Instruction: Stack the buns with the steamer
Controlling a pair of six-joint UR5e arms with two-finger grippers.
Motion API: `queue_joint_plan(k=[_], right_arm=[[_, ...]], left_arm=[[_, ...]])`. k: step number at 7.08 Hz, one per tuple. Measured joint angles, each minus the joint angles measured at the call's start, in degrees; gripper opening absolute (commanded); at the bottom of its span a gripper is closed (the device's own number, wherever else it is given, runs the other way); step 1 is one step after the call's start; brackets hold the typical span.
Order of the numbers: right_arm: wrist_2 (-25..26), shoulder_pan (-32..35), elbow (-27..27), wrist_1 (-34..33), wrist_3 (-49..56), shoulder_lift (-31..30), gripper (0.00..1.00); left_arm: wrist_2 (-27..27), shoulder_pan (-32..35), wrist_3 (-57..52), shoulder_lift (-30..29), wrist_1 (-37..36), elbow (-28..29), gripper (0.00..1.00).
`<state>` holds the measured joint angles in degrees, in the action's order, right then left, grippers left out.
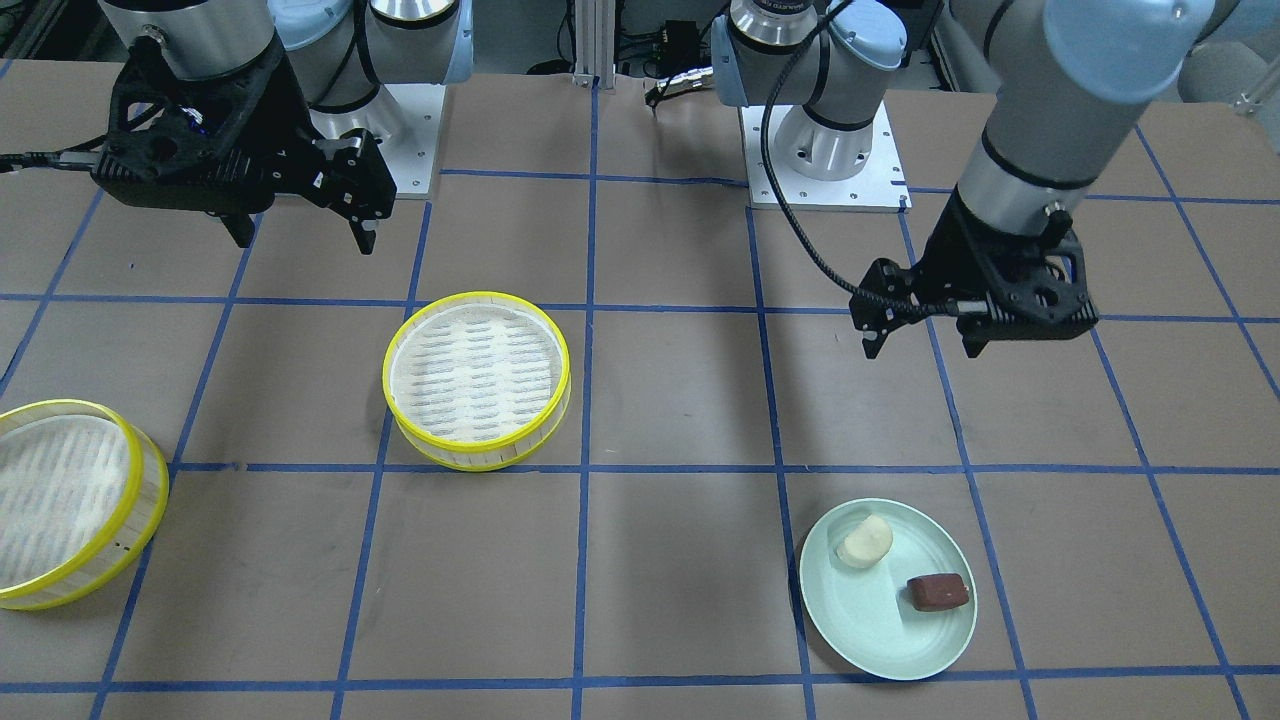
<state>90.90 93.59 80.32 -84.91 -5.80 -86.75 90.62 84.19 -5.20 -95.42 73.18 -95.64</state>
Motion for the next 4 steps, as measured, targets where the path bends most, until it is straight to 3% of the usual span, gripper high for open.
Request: queue_joint_plan(k=[4], right_arm=[[0.09, -0.07, 0.01, 0.05, 0.00, 0.00, 1.00]], left_arm=[[-0.07, -0.43, -19.39, -12.99, -15.69, -3.46, 0.95]])
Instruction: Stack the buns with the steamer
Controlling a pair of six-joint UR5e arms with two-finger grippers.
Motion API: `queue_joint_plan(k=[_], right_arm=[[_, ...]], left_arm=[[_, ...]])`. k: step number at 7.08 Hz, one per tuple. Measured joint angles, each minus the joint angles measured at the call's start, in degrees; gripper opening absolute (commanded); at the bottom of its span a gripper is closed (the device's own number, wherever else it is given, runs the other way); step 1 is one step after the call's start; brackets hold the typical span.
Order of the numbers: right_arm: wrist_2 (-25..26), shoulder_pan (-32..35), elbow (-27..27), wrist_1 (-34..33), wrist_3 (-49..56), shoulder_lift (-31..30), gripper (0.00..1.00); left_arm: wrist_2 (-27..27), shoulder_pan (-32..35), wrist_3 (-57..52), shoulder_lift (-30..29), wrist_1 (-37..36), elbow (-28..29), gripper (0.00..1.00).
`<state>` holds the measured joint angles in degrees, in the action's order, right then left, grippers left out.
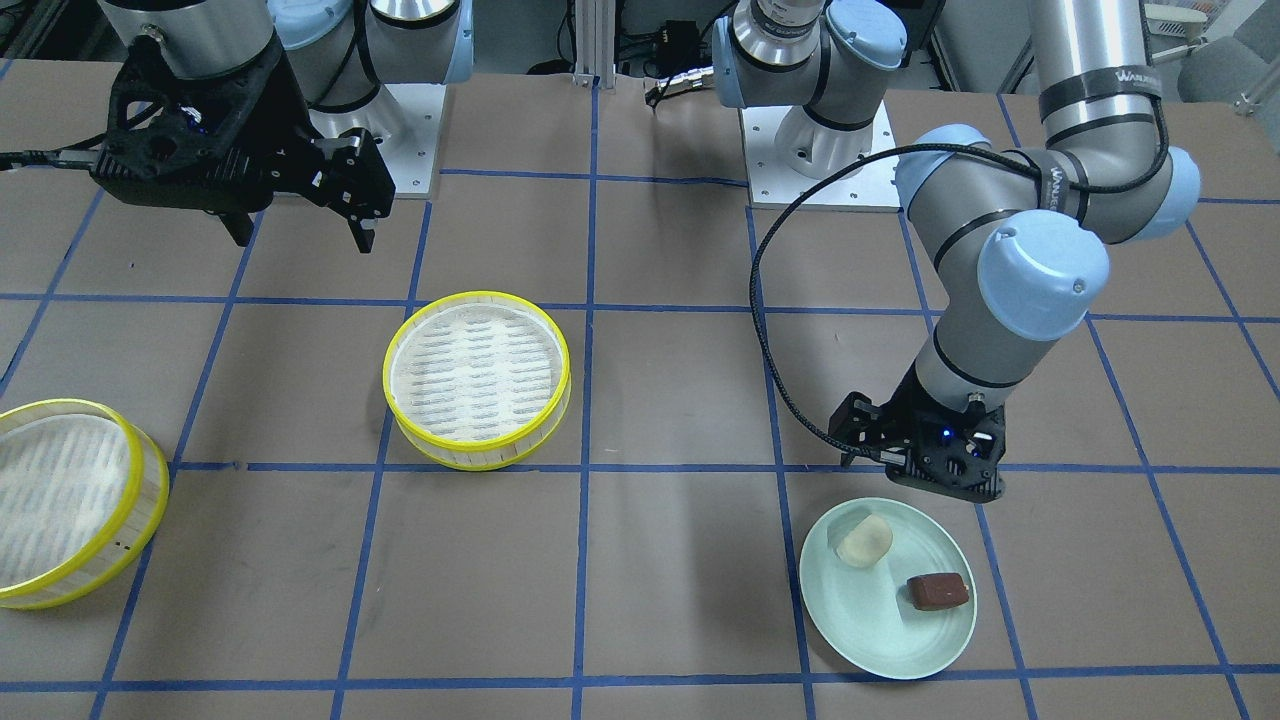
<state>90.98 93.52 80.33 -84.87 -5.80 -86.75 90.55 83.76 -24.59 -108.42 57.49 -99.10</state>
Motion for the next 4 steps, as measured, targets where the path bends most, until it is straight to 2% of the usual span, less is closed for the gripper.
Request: queue_joint_plan(k=[2, 4], right_arm=[[-0.13, -0.02, 0.00, -0.10, 0.08, 0.00, 1.00], [-0.11, -0.04, 0.00, -0.08, 0.21, 0.02, 1.00]], left_arm=[[0.14, -0.06, -9.95, -4.78, -2.97, -0.05, 0.93], [0.17, -0.09, -15.44, -8.08, -5.89, -0.03, 0.83]])
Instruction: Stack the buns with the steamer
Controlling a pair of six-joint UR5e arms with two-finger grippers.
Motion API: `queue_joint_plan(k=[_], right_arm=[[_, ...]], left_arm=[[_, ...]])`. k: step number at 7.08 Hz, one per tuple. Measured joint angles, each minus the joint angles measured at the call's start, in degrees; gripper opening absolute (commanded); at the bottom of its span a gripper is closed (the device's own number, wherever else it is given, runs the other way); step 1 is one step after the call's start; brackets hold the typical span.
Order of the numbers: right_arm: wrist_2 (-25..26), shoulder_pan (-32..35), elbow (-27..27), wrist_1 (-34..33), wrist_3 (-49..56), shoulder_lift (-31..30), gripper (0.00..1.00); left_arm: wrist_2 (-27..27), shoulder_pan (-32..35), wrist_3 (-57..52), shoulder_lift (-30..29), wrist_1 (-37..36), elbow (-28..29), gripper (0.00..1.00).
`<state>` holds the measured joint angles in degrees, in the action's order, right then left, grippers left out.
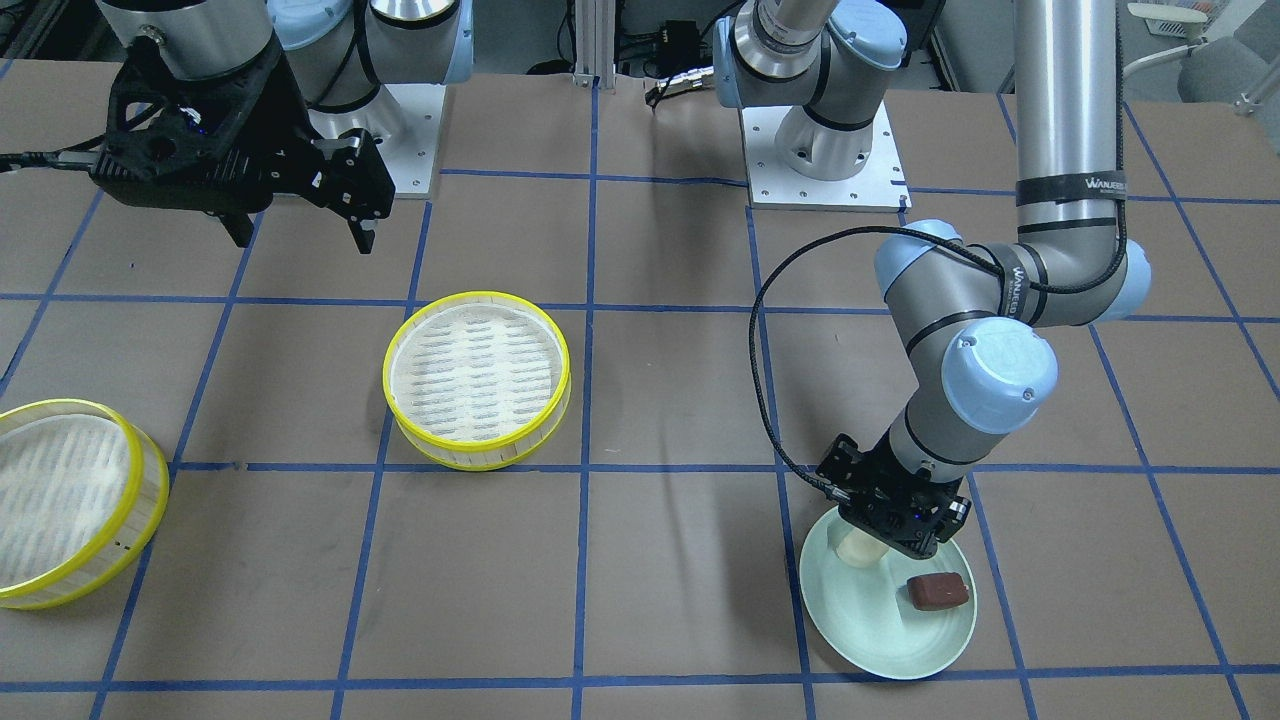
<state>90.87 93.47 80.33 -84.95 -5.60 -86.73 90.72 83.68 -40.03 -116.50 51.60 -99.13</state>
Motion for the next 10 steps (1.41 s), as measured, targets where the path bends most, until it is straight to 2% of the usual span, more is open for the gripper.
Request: queue_joint_plan(k=[2, 3, 4, 8, 10], right_arm=[[0.12, -0.25, 0.02, -0.15, 0.44, 0.15, 1.00], [0.26, -1.35, 0.05, -0.48, 1.82, 0.40, 1.00], [0.48, -4.36, 0.07, -0.82, 5.71, 0.80, 1.00], [2.49, -24.68, 1.07, -5.63, 30.74, 6.17, 1.00], [5.53, -32.06, 3.85, -12.81, 39.30, 11.04, 1.00]], left_arm=[[0.03, -0.09, -1.83, -1.56, -1.46, 0.34, 0.64], [0.06, -0.39, -3.26, -1.89, -1.69, 0.55, 0.42], [0.02, -0.77, -4.23, -2.21, -1.79, 0.71, 0.00], [-0.62, -0.88, -1.28, -2.23, -1.77, 1.79, 0.00], [-3.66, 1.41, 13.38, 1.47, 0.06, 4.19, 0.00]])
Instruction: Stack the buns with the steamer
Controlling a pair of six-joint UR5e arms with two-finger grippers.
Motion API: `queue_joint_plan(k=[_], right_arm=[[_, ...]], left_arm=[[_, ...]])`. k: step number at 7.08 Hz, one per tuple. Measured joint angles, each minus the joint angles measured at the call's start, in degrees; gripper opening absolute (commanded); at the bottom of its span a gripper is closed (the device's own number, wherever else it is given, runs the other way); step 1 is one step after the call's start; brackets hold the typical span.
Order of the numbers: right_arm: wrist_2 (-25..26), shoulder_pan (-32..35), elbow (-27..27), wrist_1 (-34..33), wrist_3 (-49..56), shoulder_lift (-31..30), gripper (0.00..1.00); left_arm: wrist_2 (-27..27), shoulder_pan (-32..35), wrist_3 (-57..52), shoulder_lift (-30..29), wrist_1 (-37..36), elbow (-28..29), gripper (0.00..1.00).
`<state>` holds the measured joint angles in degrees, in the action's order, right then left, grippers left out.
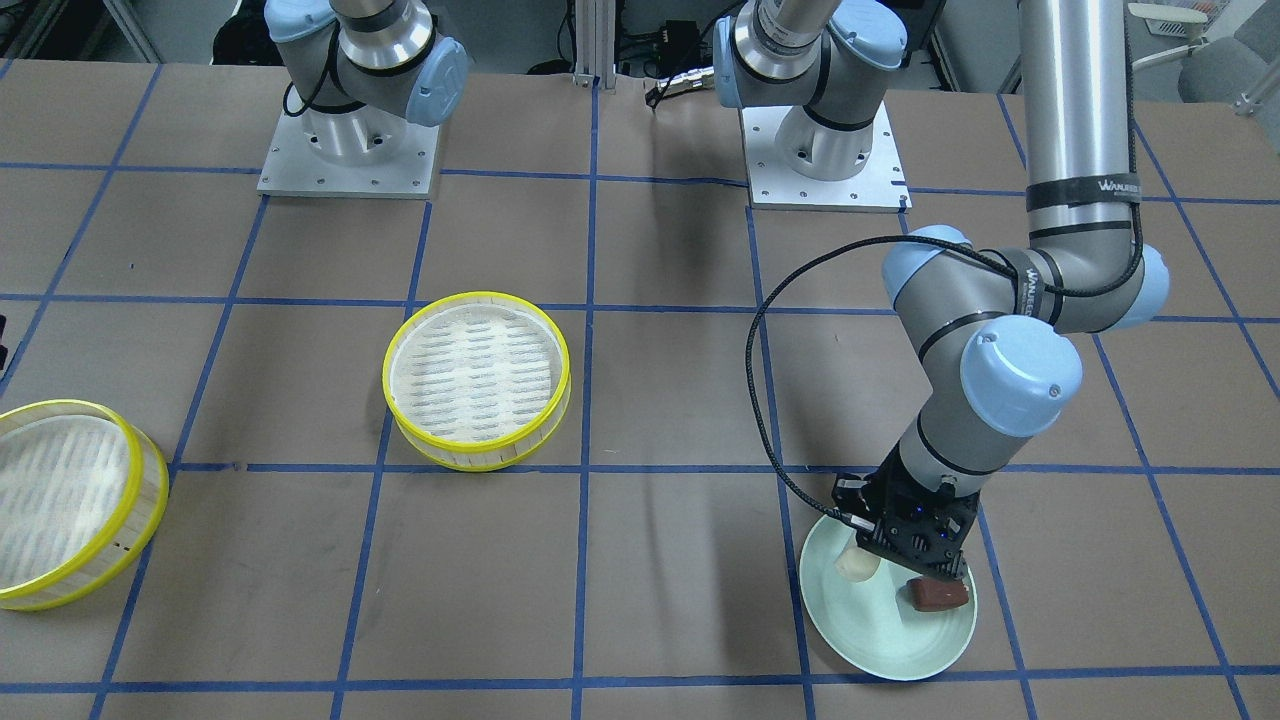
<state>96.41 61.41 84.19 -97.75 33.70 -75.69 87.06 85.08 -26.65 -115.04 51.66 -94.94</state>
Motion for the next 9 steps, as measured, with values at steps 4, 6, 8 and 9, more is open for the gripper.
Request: queue_joint_plan(k=[4, 6, 8, 9], right_arm=[[-1.24, -10.10, 7.83, -20.40, 14.47, 12.27, 0.47], [-1.05, -10.85, 8.46, -23.09, 16.31, 14.52, 0.00], [-1.04, -10.94, 8.47, -23.43, 16.89, 14.90, 0.00], [-1.19, -10.95, 8.46, -23.41, 17.09, 14.86, 0.00]], left_arm=[[-11.58, 14.67, 40.38, 6.63, 5.06, 0.70, 0.00], [-17.70, 21.19, 50.52, 6.33, 4.89, -1.08, 0.00], [-19.02, 25.81, 53.99, 4.85, 3.14, -5.48, 0.00], [-18.98, 26.80, 54.35, 4.36, 2.88, -7.10, 0.23]])
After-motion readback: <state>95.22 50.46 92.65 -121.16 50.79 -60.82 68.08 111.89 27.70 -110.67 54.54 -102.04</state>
